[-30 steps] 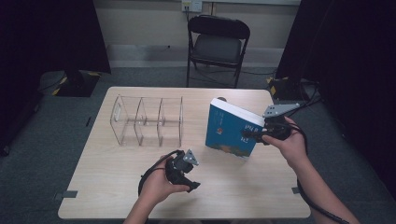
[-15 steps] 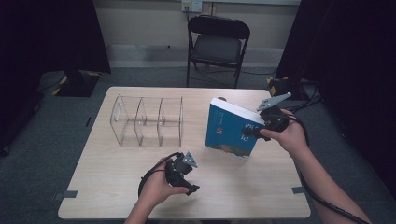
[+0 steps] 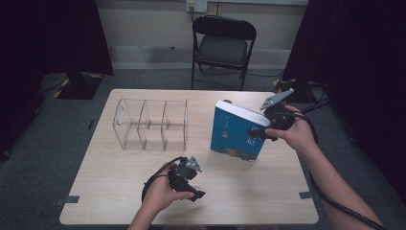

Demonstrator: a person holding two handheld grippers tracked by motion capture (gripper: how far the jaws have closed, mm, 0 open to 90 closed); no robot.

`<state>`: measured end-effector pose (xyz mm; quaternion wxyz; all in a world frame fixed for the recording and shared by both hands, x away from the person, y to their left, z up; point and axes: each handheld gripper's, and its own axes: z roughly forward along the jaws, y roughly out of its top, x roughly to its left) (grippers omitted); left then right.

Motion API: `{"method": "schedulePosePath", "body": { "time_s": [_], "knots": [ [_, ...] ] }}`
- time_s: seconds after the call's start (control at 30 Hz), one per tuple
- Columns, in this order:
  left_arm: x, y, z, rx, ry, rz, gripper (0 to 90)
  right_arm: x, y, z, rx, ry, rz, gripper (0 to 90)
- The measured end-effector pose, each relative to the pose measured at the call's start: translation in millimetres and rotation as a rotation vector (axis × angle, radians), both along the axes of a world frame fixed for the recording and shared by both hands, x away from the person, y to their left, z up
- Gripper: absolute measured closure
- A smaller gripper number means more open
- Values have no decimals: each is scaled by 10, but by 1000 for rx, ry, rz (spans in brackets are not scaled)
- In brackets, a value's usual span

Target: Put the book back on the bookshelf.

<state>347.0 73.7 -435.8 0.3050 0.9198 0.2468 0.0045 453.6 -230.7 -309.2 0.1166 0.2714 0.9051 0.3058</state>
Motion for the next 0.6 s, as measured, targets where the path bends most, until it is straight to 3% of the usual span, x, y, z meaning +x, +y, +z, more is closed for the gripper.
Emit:
{"method": "schedulePosePath", "body": {
  "time_s": [0.23,0.43,0.6],
  "knots": [
    [-1,51,6,-16,6,7,247,21,47,65,-25,-9,16,390],
    [0,64,-1,-14,14,16,242,31,62,100,-51,-4,24,387],
    [-4,56,6,-3,14,2,246,46,80,125,-71,-26,17,394]
  ]
}}
